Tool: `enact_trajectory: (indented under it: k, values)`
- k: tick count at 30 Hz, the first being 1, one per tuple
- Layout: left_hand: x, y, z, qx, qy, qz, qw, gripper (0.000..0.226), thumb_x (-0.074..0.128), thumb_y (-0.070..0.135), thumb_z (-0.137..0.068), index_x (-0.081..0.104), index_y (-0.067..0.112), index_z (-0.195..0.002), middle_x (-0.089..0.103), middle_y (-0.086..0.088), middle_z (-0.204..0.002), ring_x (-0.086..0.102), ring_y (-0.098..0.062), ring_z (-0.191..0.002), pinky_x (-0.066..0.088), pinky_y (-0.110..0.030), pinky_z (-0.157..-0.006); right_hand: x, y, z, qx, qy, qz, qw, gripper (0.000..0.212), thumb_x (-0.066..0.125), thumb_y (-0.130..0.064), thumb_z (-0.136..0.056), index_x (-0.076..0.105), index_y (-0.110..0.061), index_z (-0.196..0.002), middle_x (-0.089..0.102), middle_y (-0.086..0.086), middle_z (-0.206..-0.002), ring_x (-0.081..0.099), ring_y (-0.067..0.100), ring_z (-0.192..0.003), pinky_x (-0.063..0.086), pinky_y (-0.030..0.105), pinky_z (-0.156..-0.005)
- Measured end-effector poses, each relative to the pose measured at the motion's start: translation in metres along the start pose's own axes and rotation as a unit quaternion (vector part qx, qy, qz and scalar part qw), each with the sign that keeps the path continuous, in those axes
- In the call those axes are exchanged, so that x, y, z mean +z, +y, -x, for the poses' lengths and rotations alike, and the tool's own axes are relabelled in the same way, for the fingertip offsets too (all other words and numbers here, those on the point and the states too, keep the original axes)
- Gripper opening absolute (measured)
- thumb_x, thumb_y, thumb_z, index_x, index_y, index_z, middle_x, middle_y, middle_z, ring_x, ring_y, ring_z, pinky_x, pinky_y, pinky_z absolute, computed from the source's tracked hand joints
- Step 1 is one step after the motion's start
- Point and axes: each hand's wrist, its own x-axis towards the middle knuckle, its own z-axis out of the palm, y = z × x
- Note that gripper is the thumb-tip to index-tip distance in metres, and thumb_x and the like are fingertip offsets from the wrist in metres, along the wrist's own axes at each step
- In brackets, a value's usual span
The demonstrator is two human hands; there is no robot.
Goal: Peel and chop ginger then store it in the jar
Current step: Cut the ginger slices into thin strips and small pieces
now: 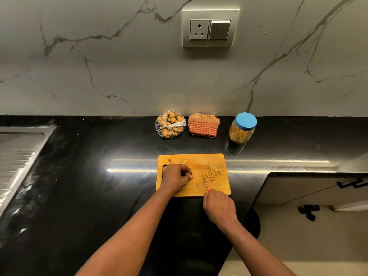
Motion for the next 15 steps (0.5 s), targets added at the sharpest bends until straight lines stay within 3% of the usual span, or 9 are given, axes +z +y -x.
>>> enact_trajectory:
  k: [4,15]
  values:
    - [-0.003,0.0,0.001,0.012,-0.004,0.005,1.0,0.007,0.075,0.036,-0.077,0.073,0.034,-0.083,0.067,0.022,-0.078,0.059,-0.003,-0.083,0.045,-0.045,-0.093,-0.001,-0.002,-0.001,-0.008,0.016,-0.007,1.0,0.035,0.029,-0.034,-0.106,0.057,-0.016,-0.096,0.064,0.003,-0.089,0.065,0.025,-0.082,0.046,0.035,-0.063]
    - [-0.012,0.0,0.006,0.0,-0.008,0.065,0.998,0.016,0.082,0.022,-0.074,0.074,0.024,-0.088,0.07,0.015,-0.076,0.064,0.006,-0.073,0.053,-0.021,-0.079,0.012,-0.02,-0.001,-0.037,0.012,-0.024,0.999,0.039,0.029,-0.038,-0.106,0.06,-0.015,-0.096,0.067,0.006,-0.091,0.065,0.027,-0.084,0.041,0.035,-0.062]
